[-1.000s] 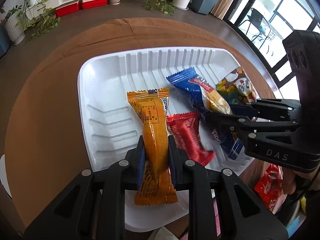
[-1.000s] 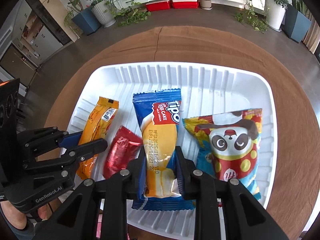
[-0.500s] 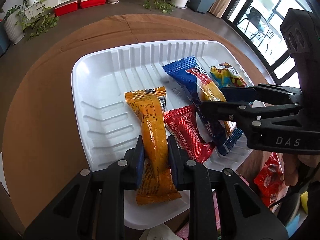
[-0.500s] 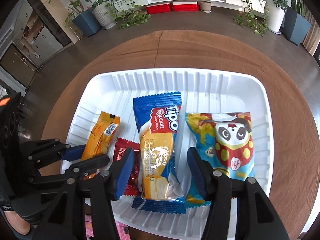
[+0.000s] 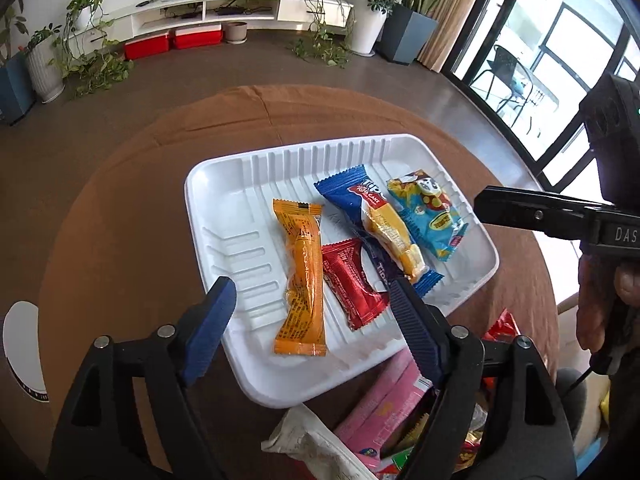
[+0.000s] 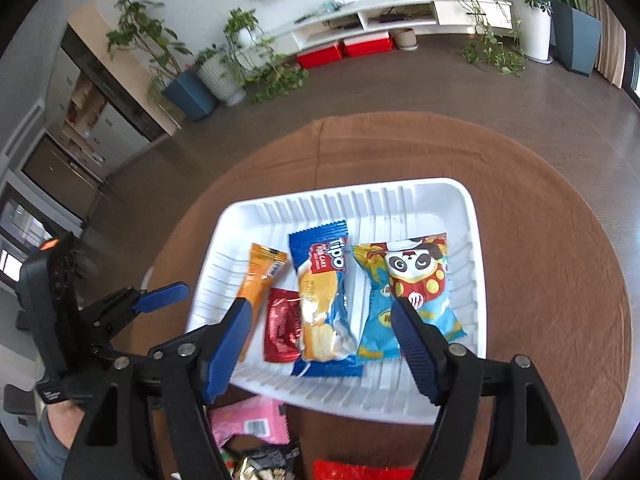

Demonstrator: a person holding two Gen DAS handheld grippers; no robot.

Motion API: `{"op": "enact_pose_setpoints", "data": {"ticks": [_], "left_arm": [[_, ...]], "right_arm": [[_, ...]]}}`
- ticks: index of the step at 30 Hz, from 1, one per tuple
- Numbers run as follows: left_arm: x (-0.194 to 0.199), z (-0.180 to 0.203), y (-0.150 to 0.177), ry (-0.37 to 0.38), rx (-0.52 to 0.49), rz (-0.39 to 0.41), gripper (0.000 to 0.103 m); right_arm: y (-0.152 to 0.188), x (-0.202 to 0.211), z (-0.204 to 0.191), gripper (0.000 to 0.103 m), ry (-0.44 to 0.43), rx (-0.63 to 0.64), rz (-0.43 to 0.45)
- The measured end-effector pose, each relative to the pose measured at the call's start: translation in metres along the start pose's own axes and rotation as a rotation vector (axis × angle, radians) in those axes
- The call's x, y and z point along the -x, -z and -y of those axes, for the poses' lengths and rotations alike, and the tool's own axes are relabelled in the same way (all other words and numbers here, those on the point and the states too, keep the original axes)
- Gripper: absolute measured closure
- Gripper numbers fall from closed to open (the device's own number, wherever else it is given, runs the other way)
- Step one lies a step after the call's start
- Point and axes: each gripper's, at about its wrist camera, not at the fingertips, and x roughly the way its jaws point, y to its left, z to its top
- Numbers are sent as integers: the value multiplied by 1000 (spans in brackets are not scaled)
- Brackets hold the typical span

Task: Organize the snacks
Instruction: 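Withdraw both tools from the tray back toward the remaining snacks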

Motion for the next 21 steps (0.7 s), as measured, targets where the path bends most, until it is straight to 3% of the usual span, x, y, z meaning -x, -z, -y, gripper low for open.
{"op": "enact_pose_setpoints", "data": {"ticks": [2, 5, 12, 21], "left_arm": [[19, 3, 9, 38, 11, 35, 15], [45, 6, 30, 89, 35, 68, 14], [97, 21, 99, 147, 106, 129, 6], [98, 38, 199, 217, 227, 88, 3]], "right_arm": [[10, 21, 3, 23, -68, -26, 41], [31, 46, 10, 19, -152, -68, 86], [99, 94, 12, 17, -243, -88, 145], [201, 127, 20, 14, -306, -173, 219]]}}
